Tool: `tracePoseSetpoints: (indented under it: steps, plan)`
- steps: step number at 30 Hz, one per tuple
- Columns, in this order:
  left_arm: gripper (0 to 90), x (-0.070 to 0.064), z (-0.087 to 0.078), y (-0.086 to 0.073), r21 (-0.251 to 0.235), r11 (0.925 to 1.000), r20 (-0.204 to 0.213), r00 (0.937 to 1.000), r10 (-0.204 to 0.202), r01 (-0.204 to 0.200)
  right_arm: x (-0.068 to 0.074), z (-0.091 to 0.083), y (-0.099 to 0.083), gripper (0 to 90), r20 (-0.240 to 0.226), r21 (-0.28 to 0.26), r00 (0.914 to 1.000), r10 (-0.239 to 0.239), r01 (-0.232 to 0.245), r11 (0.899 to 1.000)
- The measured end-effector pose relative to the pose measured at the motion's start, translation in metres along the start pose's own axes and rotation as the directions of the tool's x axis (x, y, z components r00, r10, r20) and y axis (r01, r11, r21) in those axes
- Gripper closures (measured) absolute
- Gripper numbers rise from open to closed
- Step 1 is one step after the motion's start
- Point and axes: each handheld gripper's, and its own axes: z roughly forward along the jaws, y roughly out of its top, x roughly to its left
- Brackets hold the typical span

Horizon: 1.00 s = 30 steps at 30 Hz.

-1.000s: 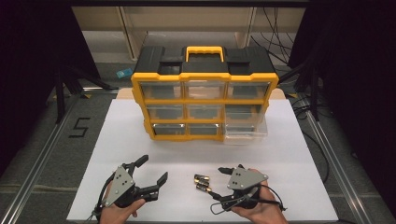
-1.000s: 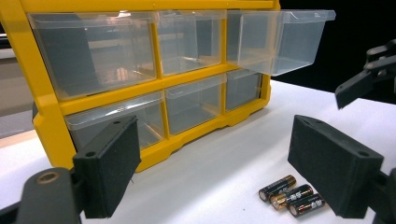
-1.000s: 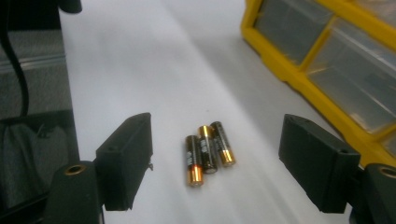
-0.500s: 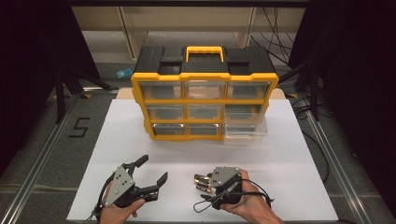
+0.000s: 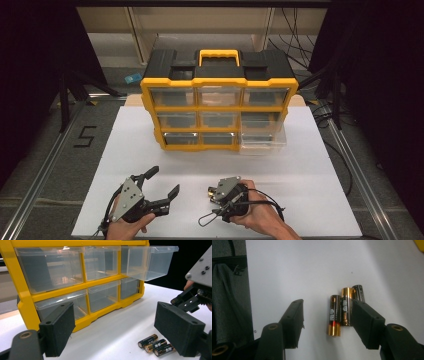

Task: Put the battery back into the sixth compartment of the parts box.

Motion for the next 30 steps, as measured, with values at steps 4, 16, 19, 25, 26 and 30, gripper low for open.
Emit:
tracePoseSetpoints:
  steps: [4,16,19,25,26,30]
  plan:
    - [16.3,0.000,0.000,0.000,0.000,1.0000,0.001,1.0000,0.001,-0.001,-0.001,0.004,0.001,46.8,-0.006,0.026,0.9999,0.011,-0.011,1.000]
    - [16.4,0.000,0.000,0.000,-0.002,1.0000,0.001,1.0000,0.001,-0.001,-0.003,0.012,0.002,59.0,-0.030,0.092,0.9989,0.037,-0.034,0.995]
    - [16.3,0.000,0.000,0.000,0.000,1.0000,0.002,1.0000,0.001,-0.001,-0.005,0.014,0.003,62.3,-0.035,0.106,0.9987,0.037,-0.033,0.994]
    - [16.3,0.000,0.000,0.000,0.001,1.0000,0.002,1.0000,0.001,-0.001,-0.004,0.018,0.005,68.1,-0.045,0.143,0.9985,0.030,-0.023,0.989]
    - [16.4,0.000,0.000,0.000,0.001,1.0000,0.003,1.0000,0.001,-0.001,-0.004,0.019,0.005,68.6,-0.048,0.148,0.9985,0.027,-0.020,0.989]
    - [16.4,0.000,0.000,0.000,0.000,1.0000,0.001,1.0000,0.001,-0.001,-0.004,0.020,0.007,71.5,-0.058,0.176,0.9979,0.028,-0.017,0.984]
